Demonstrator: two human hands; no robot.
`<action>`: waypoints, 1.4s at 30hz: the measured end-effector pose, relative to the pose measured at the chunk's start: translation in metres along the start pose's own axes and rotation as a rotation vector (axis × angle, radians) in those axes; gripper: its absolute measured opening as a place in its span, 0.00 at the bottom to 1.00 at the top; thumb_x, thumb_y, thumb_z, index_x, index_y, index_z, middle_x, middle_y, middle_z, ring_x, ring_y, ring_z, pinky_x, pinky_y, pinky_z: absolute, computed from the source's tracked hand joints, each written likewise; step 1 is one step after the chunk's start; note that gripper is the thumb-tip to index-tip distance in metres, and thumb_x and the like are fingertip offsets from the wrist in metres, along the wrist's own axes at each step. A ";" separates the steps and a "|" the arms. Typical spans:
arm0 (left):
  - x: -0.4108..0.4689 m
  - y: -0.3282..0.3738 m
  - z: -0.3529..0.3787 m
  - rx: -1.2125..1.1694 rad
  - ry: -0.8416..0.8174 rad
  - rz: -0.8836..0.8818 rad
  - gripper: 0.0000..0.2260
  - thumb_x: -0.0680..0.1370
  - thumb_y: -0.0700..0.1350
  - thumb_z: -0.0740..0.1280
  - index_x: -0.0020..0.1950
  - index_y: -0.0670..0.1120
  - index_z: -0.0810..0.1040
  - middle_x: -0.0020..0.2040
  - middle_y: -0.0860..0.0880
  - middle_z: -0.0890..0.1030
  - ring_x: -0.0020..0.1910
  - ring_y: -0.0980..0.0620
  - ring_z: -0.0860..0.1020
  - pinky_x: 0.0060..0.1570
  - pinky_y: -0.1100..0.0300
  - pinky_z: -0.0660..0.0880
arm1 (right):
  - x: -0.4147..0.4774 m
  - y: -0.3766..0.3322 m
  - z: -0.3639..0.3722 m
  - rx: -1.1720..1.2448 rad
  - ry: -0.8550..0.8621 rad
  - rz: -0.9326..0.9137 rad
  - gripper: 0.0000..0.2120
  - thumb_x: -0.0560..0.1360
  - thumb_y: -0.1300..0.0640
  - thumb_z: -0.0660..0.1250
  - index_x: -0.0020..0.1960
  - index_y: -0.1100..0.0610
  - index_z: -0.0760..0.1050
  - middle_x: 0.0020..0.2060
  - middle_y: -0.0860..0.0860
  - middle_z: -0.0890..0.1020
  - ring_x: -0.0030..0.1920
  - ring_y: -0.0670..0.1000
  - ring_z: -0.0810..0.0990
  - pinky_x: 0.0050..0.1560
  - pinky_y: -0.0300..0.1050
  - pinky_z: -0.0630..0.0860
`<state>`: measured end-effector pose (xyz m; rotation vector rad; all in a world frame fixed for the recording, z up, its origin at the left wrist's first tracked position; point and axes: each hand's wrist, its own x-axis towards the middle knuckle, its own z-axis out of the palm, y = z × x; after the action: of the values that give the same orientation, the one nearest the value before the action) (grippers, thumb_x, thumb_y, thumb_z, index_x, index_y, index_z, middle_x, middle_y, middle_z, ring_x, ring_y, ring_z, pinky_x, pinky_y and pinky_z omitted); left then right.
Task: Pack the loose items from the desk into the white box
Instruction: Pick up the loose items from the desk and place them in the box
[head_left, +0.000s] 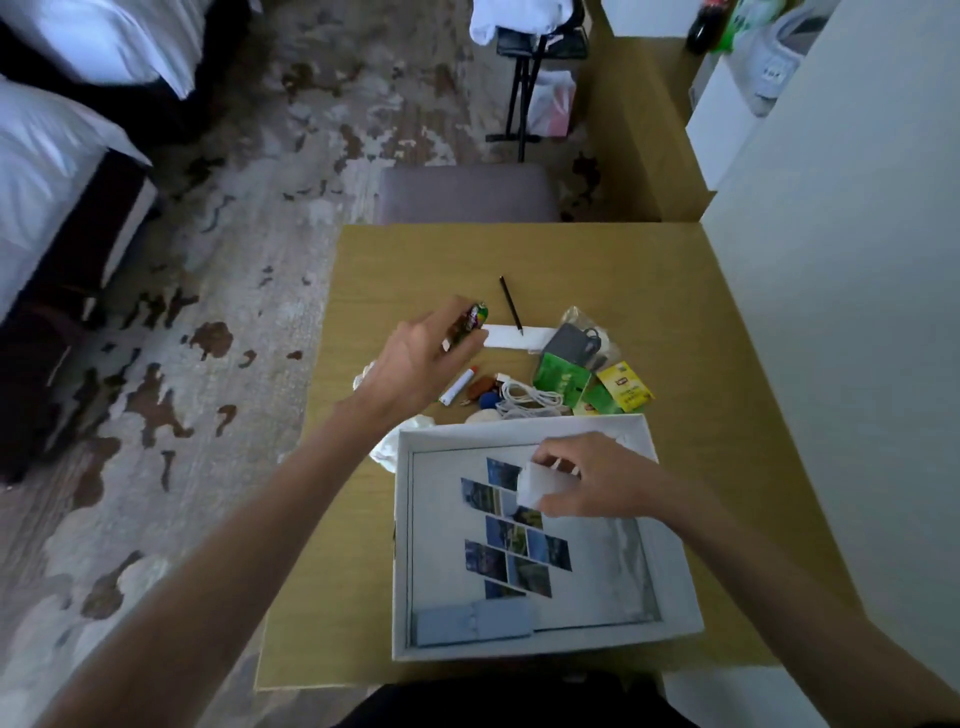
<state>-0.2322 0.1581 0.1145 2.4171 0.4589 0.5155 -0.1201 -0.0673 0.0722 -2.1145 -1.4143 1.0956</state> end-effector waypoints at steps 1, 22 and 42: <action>-0.007 0.010 0.000 -0.014 -0.026 0.012 0.08 0.77 0.53 0.62 0.55 0.53 0.71 0.34 0.55 0.75 0.30 0.57 0.73 0.30 0.70 0.67 | -0.004 0.002 0.009 -0.042 -0.075 0.019 0.17 0.66 0.44 0.72 0.53 0.47 0.76 0.46 0.43 0.80 0.44 0.42 0.79 0.43 0.39 0.77; -0.132 0.062 0.088 0.067 -0.617 -0.335 0.09 0.82 0.47 0.54 0.62 0.50 0.65 0.51 0.46 0.77 0.43 0.51 0.75 0.44 0.56 0.73 | -0.041 0.044 0.062 0.098 -0.130 0.012 0.20 0.71 0.50 0.74 0.59 0.53 0.75 0.52 0.49 0.80 0.48 0.48 0.80 0.44 0.39 0.74; -0.118 0.004 0.091 0.686 -0.464 0.080 0.13 0.78 0.53 0.62 0.58 0.47 0.72 0.53 0.47 0.80 0.49 0.48 0.78 0.47 0.53 0.78 | 0.009 0.037 0.057 -0.275 0.208 0.102 0.08 0.74 0.53 0.69 0.53 0.51 0.77 0.51 0.49 0.80 0.52 0.50 0.78 0.50 0.45 0.76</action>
<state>-0.2914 0.0585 0.0210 3.0923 0.3705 -0.2294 -0.1401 -0.0816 0.0082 -2.4346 -1.4388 0.7210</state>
